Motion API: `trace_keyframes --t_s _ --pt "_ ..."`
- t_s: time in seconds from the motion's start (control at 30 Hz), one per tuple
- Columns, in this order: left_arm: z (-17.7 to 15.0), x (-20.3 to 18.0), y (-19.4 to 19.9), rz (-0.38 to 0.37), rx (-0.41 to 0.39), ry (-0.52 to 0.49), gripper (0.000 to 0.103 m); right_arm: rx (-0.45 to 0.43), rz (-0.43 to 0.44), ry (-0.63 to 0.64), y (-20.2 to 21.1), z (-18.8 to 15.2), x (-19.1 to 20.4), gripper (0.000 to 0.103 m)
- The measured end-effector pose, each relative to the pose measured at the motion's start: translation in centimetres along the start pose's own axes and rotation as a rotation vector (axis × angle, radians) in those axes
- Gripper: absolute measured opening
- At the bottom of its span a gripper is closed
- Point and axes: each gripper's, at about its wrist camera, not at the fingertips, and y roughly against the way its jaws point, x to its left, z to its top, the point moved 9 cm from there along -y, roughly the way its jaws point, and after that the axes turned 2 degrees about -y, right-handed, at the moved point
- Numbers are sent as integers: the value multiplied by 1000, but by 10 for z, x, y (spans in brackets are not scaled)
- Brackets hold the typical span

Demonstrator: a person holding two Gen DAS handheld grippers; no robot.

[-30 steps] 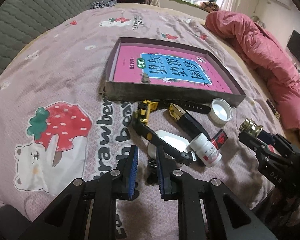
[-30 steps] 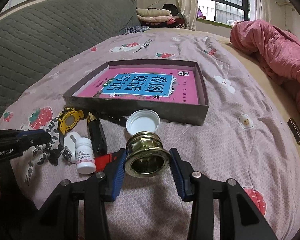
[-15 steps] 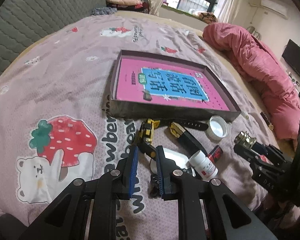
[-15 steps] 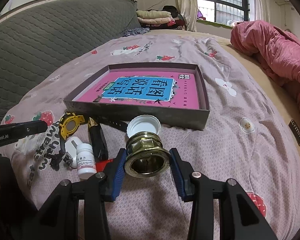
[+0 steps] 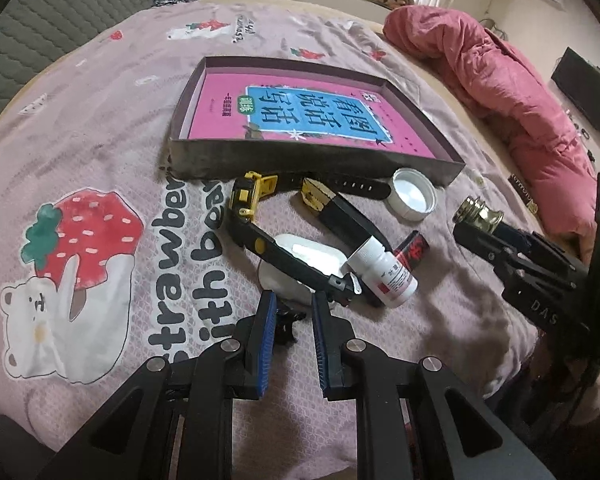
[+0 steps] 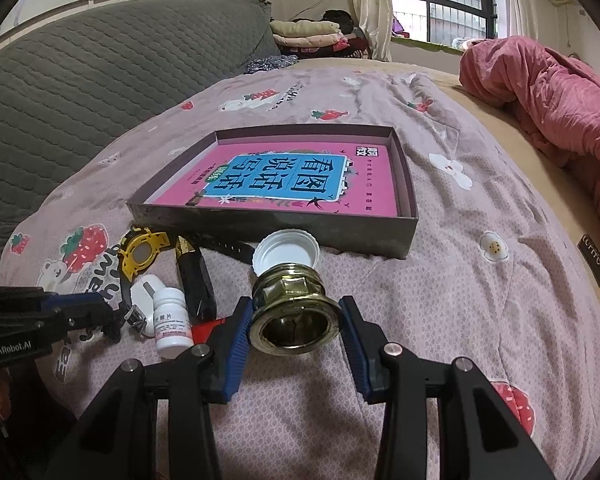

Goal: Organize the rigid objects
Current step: 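Carry the black clip with the left gripper while the right gripper carries the brass fitting over the box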

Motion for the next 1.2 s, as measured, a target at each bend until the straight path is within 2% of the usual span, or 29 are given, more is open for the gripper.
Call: trace_keyframes --t_s 0.3,0.47,0.77,0.97,1.2 --pt "-8 1 -19 93 48 -37 20 3 8 -3 -2 2 1 44" --pt "-7 1 -22 100 35 -54 20 5 6 -7 -4 2 2 44" --pt "-9 7 -23 93 75 -35 17 -13 -2 -28 -4 14 -3 43" --pt "7 13 -6 70 36 9 17 -52 6 -41 5 32 -4 44" --pt "35 25 14 55 -31 58 17 -49 -7 -50 5 41 -6 44"
